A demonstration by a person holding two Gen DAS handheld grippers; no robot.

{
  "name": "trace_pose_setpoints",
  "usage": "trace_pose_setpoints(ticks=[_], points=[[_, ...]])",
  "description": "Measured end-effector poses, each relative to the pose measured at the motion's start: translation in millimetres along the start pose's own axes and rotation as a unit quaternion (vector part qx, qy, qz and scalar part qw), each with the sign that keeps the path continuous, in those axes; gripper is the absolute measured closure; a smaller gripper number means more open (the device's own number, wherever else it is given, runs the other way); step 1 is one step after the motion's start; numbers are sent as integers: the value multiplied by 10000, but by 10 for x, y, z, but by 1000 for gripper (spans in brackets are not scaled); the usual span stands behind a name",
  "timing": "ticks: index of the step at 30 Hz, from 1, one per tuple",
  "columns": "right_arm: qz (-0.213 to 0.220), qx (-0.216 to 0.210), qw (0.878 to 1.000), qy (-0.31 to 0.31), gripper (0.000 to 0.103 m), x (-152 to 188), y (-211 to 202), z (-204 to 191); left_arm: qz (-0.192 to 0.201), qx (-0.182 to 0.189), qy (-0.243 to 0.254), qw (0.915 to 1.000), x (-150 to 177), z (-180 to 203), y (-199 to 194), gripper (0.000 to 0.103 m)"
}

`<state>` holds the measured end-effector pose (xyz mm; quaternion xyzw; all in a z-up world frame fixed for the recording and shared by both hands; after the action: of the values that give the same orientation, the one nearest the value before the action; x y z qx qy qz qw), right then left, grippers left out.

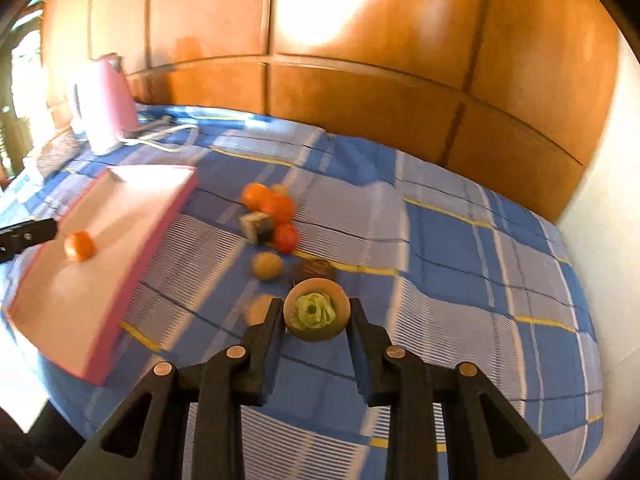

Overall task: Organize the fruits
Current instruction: 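Release the mandarin into the pink tray with the left gripper while the right gripper lifts the carrot, then lower the carrot into the tray and open the right gripper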

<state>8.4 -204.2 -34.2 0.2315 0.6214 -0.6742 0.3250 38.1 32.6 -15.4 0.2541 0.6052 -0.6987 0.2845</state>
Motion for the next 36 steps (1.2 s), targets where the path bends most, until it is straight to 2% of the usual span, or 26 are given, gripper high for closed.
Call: trace_pose_setpoints(ticks=[8, 14, 18, 20, 25, 30, 36], points=[[159, -899, 9936, -672, 73, -308, -8, -821, 292, -221, -270, 9990, -20, -298, -198, 39], [94, -1405, 9841, -1087, 72, -408, 140, -1474, 387, -492, -617, 9961, 15, -666, -282, 38], [-28, -1543, 9797, -1282, 72, -394, 287, -1836, 368, -655, -797, 9940, 65, -879, -296, 38], [-78, -1578, 9785, -1328, 72, -389, 342, -1946, 337, -707, -866, 9932, 100, -965, -294, 39], [152, -1395, 9807, -1360, 69, -388, 234, -2016, 233, -726, -959, 9925, 164, -1053, -240, 39], [365, -946, 9890, -1076, 69, -464, 133, -1829, 226, -584, -840, 9945, 165, -942, -235, 38], [475, -717, 9937, -713, 69, -556, 58, -1578, 197, -428, -625, 9969, 168, -738, -236, 39]])
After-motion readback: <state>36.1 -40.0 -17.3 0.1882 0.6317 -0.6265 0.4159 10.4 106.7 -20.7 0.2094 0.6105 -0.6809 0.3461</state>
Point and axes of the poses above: each gripper's, at about its wrist camera, not at the fingertips, and y roughly the way its jaws point, z to its right, x to its underside, the point moved 1 cm from there along y, roughly the way its jaws point, and after that the axes turned 1 degree about z, right-handed, at the moved point
